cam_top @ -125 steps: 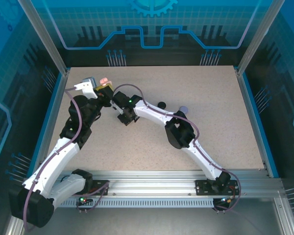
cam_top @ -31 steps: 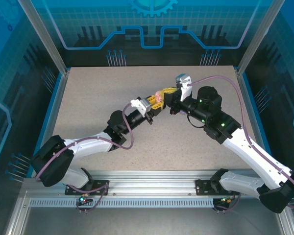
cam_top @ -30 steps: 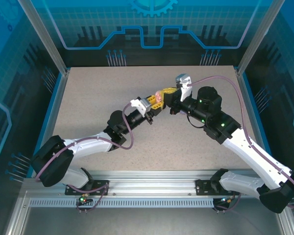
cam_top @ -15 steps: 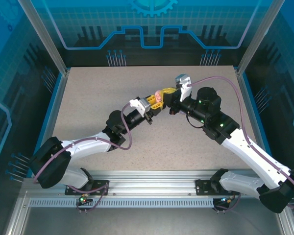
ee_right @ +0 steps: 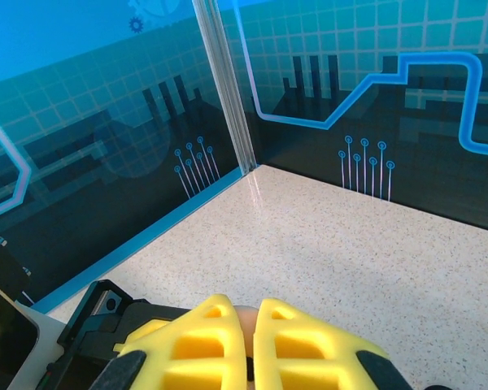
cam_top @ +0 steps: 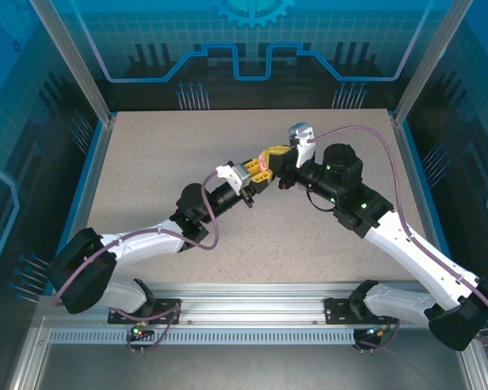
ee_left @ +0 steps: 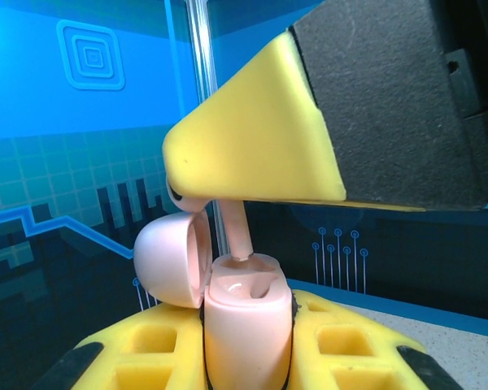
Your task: Insert the wireless bluetooth earbuds into the charging case
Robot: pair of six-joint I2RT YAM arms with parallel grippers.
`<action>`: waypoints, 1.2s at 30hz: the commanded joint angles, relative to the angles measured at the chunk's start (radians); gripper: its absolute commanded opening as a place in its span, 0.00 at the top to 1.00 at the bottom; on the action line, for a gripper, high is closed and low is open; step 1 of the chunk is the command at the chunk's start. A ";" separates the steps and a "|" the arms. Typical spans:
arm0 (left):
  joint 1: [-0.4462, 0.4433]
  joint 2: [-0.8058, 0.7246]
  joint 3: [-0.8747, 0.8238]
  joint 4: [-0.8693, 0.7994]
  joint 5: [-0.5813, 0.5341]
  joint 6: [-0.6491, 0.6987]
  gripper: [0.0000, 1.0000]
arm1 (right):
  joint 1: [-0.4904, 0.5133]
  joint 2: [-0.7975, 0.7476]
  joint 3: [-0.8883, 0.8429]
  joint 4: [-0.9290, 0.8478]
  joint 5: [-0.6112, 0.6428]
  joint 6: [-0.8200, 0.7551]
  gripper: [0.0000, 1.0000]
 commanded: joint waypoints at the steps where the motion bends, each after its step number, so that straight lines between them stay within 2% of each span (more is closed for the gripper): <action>1: -0.009 -0.038 0.034 0.019 0.013 0.016 1.00 | -0.007 0.001 -0.019 0.032 -0.003 0.013 0.93; 22: -0.009 -0.039 0.042 0.004 -0.004 0.029 1.00 | -0.015 -0.055 -0.073 0.046 0.000 0.021 0.95; 36: -0.009 -0.046 0.051 -0.009 -0.003 0.029 1.00 | -0.022 -0.024 -0.074 0.038 -0.054 0.024 0.97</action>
